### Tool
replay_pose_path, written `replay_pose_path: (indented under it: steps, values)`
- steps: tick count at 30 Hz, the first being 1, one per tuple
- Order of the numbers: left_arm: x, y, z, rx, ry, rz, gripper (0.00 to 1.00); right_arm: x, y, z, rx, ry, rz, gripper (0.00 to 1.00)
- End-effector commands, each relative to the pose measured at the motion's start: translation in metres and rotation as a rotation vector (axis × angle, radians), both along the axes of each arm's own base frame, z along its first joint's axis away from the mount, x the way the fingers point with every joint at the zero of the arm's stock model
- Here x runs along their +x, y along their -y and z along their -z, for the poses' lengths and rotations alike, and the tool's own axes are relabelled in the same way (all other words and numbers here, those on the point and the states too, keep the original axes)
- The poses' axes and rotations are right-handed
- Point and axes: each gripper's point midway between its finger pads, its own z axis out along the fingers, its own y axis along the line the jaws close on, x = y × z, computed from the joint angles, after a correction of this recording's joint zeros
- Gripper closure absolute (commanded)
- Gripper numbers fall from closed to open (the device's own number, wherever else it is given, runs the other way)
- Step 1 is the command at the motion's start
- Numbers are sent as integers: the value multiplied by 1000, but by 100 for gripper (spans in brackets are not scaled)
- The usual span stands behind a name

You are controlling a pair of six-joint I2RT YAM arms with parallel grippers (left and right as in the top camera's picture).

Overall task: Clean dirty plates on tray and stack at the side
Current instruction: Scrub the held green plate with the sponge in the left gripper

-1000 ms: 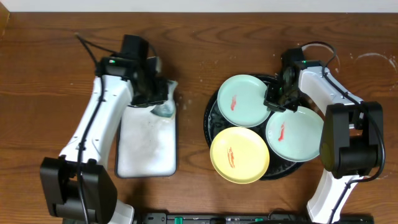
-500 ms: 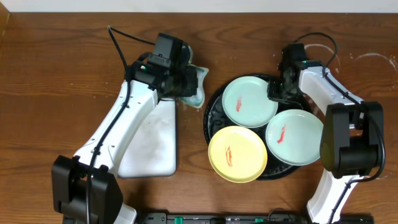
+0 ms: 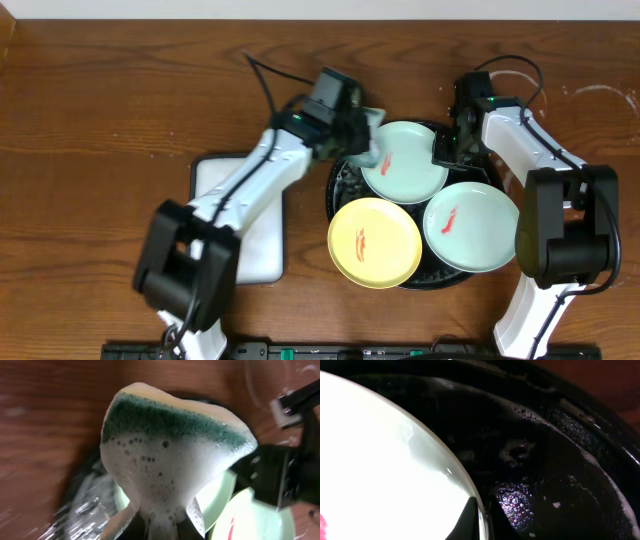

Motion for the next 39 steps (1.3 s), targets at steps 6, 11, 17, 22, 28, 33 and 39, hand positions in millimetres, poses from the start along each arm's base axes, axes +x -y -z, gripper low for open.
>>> replay_pose_path:
  steps: [6, 11, 17, 22, 28, 33, 39]
  values:
    - [-6, 63, 38, -216, -167, 10, 93, -8, 3, 10, -50, -30, 4, 99]
    - [-11, 78, 69, -298, -295, -11, 93, -9, 3, 10, -50, -32, 3, 99]
    - [-14, 68, 107, -226, -354, -74, 93, -12, 3, 10, -51, -45, 2, 99]
    - [-4, 14, 139, 56, -281, -180, 93, -16, 2, 10, -54, -60, -3, 99]
    - [13, -41, 139, 382, -147, -172, 93, -20, 3, 11, -56, -78, -3, 99]
    - [32, -60, 113, 592, -15, -105, 93, -20, 3, 11, -56, -79, -3, 99]
    - [36, -50, 88, 663, 42, -34, 93, -24, 3, 11, -58, -93, -4, 99]
